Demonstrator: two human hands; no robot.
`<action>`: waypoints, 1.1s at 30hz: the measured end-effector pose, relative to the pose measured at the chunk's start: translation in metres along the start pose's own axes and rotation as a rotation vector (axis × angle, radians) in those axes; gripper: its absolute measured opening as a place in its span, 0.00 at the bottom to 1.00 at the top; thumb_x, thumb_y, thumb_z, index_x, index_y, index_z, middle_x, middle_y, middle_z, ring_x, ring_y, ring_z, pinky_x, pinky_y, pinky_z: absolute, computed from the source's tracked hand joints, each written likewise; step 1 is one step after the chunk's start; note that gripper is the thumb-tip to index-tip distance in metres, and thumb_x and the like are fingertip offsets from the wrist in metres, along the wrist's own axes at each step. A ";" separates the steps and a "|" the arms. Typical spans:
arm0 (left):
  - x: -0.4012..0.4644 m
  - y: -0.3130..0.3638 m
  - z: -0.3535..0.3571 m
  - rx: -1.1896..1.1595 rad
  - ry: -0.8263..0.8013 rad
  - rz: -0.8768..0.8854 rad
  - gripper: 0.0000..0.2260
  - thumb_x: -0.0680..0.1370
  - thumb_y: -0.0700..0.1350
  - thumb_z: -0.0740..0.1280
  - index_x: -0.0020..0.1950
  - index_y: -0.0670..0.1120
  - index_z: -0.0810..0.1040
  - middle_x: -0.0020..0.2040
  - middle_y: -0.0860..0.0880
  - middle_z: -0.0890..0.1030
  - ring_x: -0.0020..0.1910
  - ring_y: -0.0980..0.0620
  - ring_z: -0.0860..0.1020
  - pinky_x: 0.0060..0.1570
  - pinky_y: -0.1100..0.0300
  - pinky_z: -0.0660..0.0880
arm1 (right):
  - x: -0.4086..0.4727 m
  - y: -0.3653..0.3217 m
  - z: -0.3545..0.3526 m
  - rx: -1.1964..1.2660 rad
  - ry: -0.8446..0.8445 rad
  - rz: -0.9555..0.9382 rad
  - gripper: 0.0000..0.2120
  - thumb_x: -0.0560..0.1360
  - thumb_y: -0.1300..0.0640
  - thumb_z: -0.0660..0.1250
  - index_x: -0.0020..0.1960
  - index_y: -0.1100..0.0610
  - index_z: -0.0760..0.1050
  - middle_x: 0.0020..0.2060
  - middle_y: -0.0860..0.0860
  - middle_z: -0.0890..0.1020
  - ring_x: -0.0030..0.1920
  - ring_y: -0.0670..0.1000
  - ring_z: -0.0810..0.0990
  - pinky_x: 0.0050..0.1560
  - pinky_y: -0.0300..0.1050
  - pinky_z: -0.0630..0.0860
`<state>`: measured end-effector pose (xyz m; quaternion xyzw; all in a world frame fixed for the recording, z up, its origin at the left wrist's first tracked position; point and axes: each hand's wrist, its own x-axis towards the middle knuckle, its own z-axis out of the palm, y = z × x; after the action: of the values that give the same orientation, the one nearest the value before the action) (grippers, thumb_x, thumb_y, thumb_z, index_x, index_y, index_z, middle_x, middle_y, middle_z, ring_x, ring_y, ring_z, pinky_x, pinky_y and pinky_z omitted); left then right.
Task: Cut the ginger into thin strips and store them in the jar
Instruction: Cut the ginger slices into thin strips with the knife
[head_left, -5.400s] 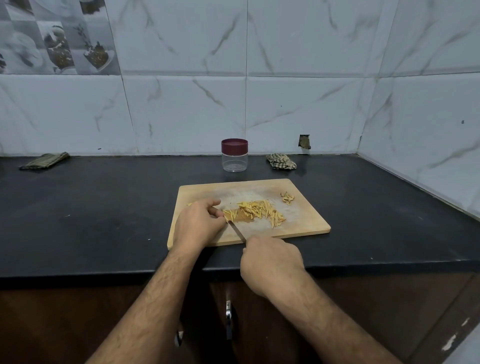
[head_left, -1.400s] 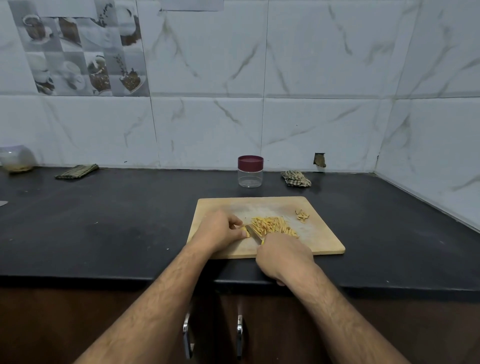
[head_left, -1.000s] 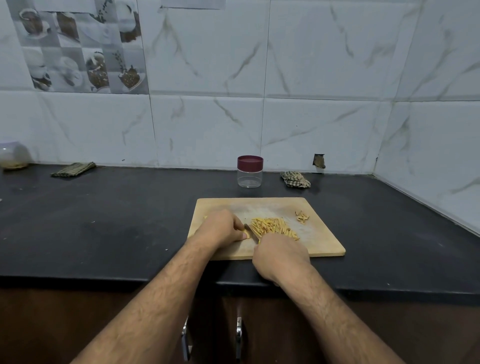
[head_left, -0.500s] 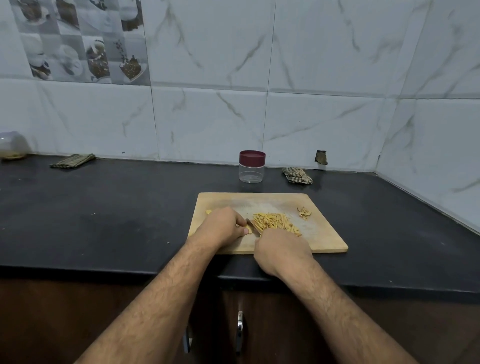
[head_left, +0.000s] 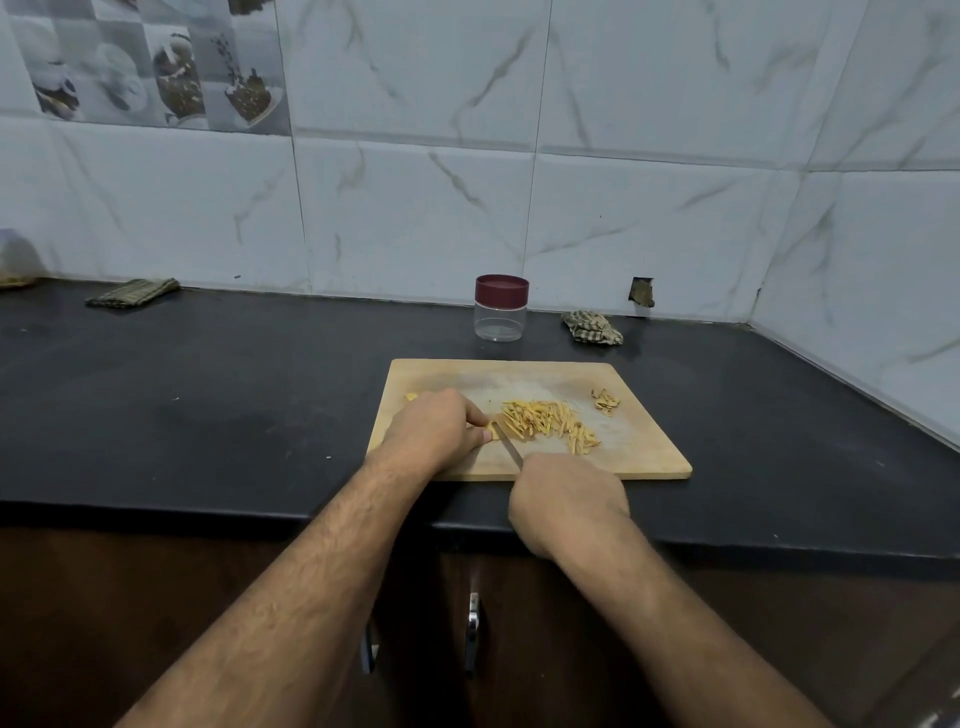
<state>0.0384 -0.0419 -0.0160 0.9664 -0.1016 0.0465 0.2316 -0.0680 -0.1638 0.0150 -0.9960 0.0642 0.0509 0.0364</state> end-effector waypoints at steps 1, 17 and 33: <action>-0.001 0.000 0.000 -0.004 0.003 -0.002 0.12 0.78 0.53 0.69 0.60 0.56 0.83 0.57 0.54 0.83 0.58 0.52 0.78 0.60 0.53 0.75 | -0.002 0.004 0.003 0.007 -0.008 0.014 0.14 0.79 0.59 0.62 0.63 0.54 0.75 0.54 0.52 0.79 0.48 0.54 0.76 0.43 0.48 0.71; -0.011 0.000 0.006 -0.003 0.054 -0.037 0.15 0.79 0.55 0.65 0.65 0.58 0.79 0.61 0.56 0.82 0.60 0.52 0.78 0.61 0.53 0.74 | 0.000 0.007 -0.004 0.076 0.041 -0.012 0.11 0.81 0.56 0.59 0.61 0.54 0.76 0.51 0.52 0.79 0.45 0.53 0.73 0.43 0.47 0.71; -0.011 0.001 0.005 -0.012 0.062 -0.022 0.14 0.79 0.53 0.66 0.64 0.58 0.80 0.64 0.59 0.79 0.64 0.51 0.76 0.64 0.52 0.71 | 0.012 -0.012 -0.009 -0.032 0.016 -0.038 0.13 0.80 0.59 0.60 0.64 0.55 0.75 0.59 0.51 0.79 0.58 0.53 0.78 0.47 0.46 0.69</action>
<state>0.0277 -0.0429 -0.0218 0.9641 -0.0839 0.0731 0.2410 -0.0534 -0.1539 0.0230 -0.9978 0.0449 0.0432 0.0207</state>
